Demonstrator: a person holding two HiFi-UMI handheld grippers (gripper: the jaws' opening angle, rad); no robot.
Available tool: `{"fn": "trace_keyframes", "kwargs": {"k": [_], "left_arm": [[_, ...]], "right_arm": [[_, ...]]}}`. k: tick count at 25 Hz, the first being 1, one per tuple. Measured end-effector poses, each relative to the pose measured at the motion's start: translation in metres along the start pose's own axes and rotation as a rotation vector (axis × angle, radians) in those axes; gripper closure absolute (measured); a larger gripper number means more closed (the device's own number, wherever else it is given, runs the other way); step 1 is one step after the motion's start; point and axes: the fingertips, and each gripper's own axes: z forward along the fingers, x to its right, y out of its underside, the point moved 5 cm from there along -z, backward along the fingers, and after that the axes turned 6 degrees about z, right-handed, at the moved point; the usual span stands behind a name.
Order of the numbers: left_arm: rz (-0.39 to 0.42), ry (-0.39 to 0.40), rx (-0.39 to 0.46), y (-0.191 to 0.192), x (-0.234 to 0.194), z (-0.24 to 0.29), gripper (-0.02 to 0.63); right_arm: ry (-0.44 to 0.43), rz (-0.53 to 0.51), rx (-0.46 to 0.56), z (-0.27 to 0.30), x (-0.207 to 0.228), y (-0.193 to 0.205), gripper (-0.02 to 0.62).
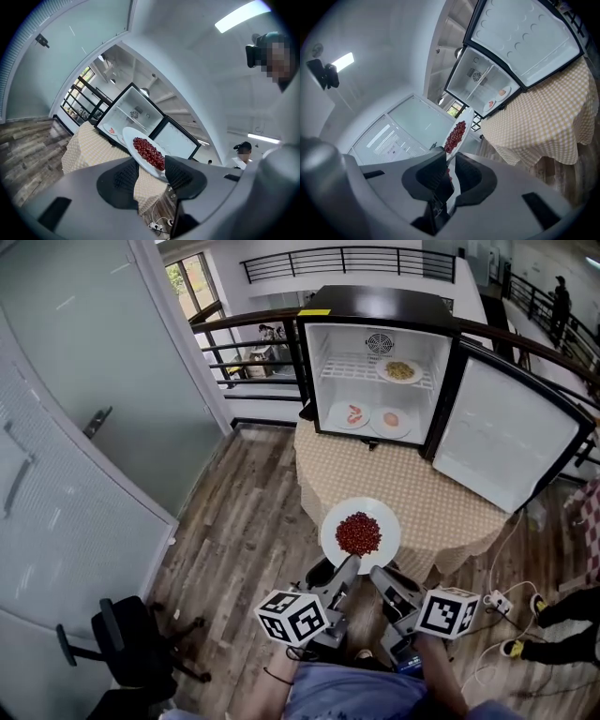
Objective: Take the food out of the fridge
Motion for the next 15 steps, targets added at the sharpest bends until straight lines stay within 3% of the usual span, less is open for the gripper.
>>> {"fn": "trace_keyframes", "kwargs": {"k": [15], "left_arm": [[0.0, -0.08, 0.018, 0.029, 0.03, -0.058, 0.425]], "right_arm": [[-0.057, -0.003, -0.054, -0.032, -0.017, 0.05, 0.529]]}}
